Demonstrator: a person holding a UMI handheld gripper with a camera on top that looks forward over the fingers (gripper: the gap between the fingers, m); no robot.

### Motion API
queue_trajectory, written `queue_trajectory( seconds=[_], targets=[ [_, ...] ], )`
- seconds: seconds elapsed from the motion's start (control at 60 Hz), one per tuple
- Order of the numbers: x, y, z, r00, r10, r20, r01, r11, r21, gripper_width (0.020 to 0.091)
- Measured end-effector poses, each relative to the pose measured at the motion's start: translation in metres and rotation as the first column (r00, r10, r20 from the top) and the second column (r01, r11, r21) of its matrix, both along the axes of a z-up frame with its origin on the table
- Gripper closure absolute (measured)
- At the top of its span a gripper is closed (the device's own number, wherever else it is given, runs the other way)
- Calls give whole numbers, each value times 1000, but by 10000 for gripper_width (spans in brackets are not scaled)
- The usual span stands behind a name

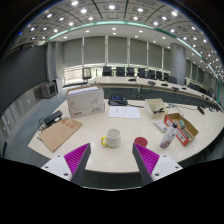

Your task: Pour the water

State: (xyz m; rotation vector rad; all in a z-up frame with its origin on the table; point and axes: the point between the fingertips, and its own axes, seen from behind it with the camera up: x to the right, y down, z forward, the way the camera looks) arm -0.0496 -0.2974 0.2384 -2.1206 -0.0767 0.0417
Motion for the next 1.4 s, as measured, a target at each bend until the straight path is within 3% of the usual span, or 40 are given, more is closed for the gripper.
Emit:
queue_trajectory(
  seconds=[0.133, 0.6, 0.917, 1.05, 1.117, 1.167, 1.4],
  targets=[
    [10, -17, 13, 998, -56, -12, 56, 998, -20, 238],
    [264, 28, -67, 971, -237, 14, 234, 966, 108, 240],
    [329, 161, -134, 984, -165, -65, 174, 972, 158, 250],
    [330, 203, -175, 993, -111, -34, 115, 980, 162, 309],
    [327, 213, -187, 995, -97, -39, 102, 981, 168, 411],
    [326, 217, -191, 994, -94, -47, 101, 978, 182, 535],
    [329, 220, -187, 994, -105, -35, 109, 975, 196, 669]
  ],
)
